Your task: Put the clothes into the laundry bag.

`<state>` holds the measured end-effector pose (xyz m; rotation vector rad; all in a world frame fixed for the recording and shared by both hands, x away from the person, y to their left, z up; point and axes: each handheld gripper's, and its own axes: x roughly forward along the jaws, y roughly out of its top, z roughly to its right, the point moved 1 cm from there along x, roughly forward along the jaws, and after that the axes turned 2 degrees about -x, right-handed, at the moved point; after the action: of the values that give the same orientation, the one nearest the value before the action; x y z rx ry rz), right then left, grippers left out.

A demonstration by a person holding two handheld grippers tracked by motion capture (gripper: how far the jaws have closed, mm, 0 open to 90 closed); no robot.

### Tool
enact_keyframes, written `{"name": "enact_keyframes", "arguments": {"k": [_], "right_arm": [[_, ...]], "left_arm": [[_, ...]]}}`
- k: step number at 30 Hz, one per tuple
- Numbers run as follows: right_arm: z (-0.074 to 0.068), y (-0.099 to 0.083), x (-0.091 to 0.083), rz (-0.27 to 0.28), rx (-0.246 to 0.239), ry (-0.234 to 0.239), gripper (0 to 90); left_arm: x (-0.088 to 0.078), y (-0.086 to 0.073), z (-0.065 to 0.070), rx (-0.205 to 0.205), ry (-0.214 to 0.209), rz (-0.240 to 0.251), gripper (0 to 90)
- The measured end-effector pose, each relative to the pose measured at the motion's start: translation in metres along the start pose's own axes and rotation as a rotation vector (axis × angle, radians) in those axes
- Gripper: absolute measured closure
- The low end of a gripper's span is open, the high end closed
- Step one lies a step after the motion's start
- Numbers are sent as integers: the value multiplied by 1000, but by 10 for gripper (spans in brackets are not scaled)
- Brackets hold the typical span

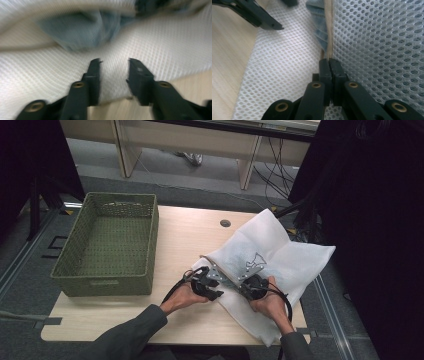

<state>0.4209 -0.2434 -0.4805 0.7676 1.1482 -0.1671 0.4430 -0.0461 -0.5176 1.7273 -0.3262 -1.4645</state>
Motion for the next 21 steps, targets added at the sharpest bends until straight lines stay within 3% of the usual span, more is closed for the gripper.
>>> {"name": "enact_keyframes", "arguments": {"k": [1,4,5,6,8,10,11,12,14,16,17,18,19,21], "right_arm": [[1,-1,1,-5,2,3,900],[6,-2,4,-23,5,1,900],[6,-2,4,-29,3,-26,900],[7,-2,5,-35,6,-25,900],[8,-1,6,-38,4,-29,900],[9,0,6,-46,-7,-45,900],[9,0,7,-48,-11,-44,900],[9,0,7,-52,-11,-55,899],[8,2,9,-49,-16,-43,899],[6,4,12,-53,-31,-50,899],[6,7,13,-54,-42,-61,899],[6,9,15,-58,-51,-71,899],[6,12,16,-68,-61,-80,898],[9,18,20,-78,-74,-105,899]], "left_arm": [[-2,0,0,-21,1,-16,710],[-4,-1,5,-32,10,-34,803],[-5,0,7,-44,14,-38,823],[-7,0,6,-6,12,-71,834],[-8,-2,13,-51,20,-56,853],[-13,-4,18,-23,7,-87,860],[-15,-7,25,-54,-1,-75,860],[-18,-9,29,-31,-18,-77,860],[-26,-16,41,-25,-12,-96,861],[-31,-23,48,-24,-32,-82,863],[-33,-27,51,-52,-46,-70,862],[-36,-32,73,-334,-51,-69,863],[-34,-31,54,-22,-116,-54,864],[-38,-35,58,-3,-80,-56,863]]}}
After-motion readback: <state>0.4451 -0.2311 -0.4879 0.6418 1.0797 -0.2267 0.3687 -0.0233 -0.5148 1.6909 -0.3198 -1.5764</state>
